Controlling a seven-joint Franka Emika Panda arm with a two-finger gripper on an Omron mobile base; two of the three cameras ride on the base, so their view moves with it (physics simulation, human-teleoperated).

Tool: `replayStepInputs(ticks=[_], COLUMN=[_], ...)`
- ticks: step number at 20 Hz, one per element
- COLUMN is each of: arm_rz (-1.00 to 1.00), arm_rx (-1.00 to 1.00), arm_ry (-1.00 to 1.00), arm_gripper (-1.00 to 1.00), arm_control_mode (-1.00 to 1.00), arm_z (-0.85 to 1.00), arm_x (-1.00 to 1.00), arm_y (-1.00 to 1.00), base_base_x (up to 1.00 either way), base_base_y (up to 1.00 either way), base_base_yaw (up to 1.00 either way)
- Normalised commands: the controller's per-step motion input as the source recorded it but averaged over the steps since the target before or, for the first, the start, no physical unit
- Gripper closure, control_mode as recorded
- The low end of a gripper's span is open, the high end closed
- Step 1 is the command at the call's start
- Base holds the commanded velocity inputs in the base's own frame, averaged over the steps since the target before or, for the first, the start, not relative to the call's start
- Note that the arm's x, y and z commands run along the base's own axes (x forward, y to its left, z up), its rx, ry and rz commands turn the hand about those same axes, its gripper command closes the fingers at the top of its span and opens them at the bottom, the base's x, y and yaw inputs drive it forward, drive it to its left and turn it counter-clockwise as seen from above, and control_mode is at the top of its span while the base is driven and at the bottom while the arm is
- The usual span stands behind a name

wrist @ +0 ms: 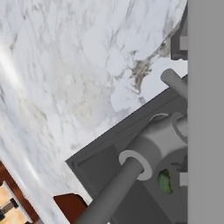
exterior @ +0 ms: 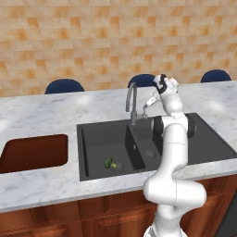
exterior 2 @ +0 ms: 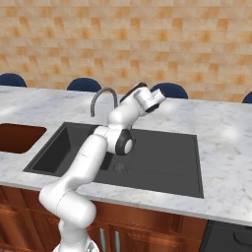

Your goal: Pick up all produce items and place them in the sink. Turn on the sink faucet to wash them. Then turn the sink off and put them in the tray.

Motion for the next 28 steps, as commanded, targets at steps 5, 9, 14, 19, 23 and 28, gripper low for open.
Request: replayStepInputs(ticks=[5, 9, 14, 19, 23, 28], arm_rz=[0.00, 0.00, 0.00, 0.00, -0.01, -0.04], arm_rx=[0.00, 0.00, 0.00, 0.00, 0.00, 0.00], arm_ry=[0.00, 0.00, -0.01, -0.05, -0.06, -0.06], arm_gripper=[-1.00, -1.00, -1.00, -1.00, -1.00, -1.00], arm_control_mode=[-1.00, -1.00, -1.00, -1.00, -1.00, -1.00], arm_z=[0.41, 0.32, 0.29, 0.18, 0.06, 0.06], arm_x=[-0.10, -0.41, -0.70, -0.87, -0.92, -0.88], arm_y=[-0.07, -0.11, 0.00, 0.00, 0.03, 0.19], base_base_x=[0.00, 0.00, 0.00, 0.00, 0.00, 0.00], base_base_y=[0.00, 0.00, 0.00, 0.00, 0.00, 0.00], base_base_yaw=[0.00, 0.00, 0.00, 0.00, 0.00, 0.00])
